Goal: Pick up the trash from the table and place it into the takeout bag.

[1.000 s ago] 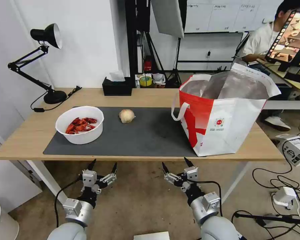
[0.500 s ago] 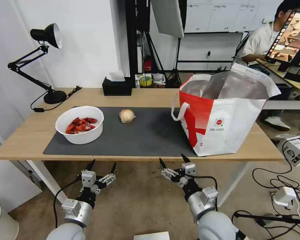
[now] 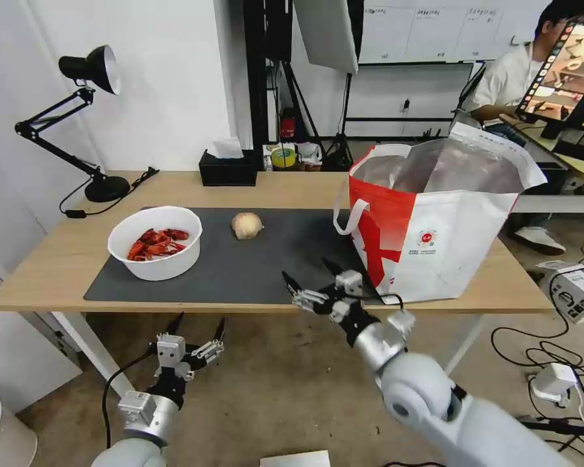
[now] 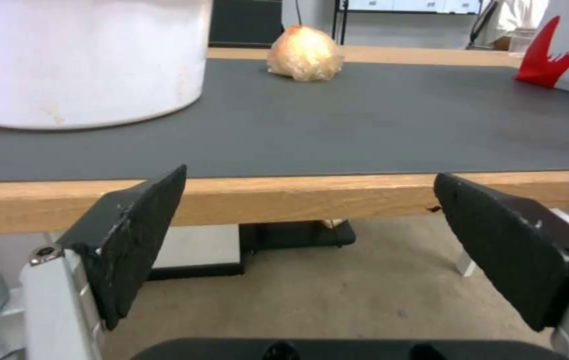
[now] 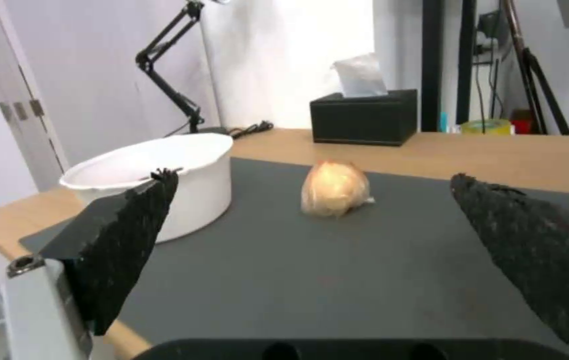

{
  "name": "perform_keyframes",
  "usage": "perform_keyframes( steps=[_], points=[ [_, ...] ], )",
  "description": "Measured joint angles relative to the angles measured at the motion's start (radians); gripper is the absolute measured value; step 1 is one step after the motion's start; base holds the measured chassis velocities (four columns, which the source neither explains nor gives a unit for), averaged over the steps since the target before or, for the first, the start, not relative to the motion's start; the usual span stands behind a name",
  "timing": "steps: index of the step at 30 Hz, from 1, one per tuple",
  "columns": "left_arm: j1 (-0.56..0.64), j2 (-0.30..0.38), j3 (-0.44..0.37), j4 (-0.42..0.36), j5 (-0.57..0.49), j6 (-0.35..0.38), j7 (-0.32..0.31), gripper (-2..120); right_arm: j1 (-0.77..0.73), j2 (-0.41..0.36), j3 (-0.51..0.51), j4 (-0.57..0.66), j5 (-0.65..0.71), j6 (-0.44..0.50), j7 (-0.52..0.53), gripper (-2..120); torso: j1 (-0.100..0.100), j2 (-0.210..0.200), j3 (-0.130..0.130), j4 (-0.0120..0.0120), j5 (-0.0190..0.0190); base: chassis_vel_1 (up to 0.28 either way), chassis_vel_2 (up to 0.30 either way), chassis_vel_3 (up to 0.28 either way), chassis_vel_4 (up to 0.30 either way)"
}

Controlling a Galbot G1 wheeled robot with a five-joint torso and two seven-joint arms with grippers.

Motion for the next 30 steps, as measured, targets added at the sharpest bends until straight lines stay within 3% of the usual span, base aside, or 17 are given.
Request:
perform_keyframes(
  steps=[8, 11, 21, 30],
  points=[
    [0.010, -0.010, -0.011, -0.010, 0.001, -0.003, 0.000, 100, 0.215, 0.083, -0.111, -0.155, 0.009, -0.066, 0.047, 100, 0.000, 0.000, 0.000, 0.0000, -0.0002, 0.000, 0.000, 0.000, 0.000],
    [0.017, -0.013, -0.015, -0.011, 0.003, -0.003, 0.001, 100, 0.307, 0.145, -0.157, -0.282, 0.015, -0.079, 0.048, 100, 0.000, 0.000, 0.000, 0.0000, 0.0000, 0.000, 0.000, 0.000, 0.000],
    [0.015, -0.007, -0.024, -0.009, 0.001, -0.005, 0.001, 100, 0.443, 0.268, -0.215, -0.519, 0.027, -0.090, 0.032, 100, 0.000, 0.000, 0.000, -0.0001, 0.0000, 0.000, 0.000, 0.000, 0.000],
    [0.011, -0.012, -0.020, 0.001, 0.000, -0.006, 0.002, 100, 0.587, 0.417, -0.249, -0.741, 0.080, -0.200, 0.052, 100, 0.000, 0.000, 0.000, 0.0000, -0.0001, 0.000, 0.000, 0.000, 0.000]
  ],
)
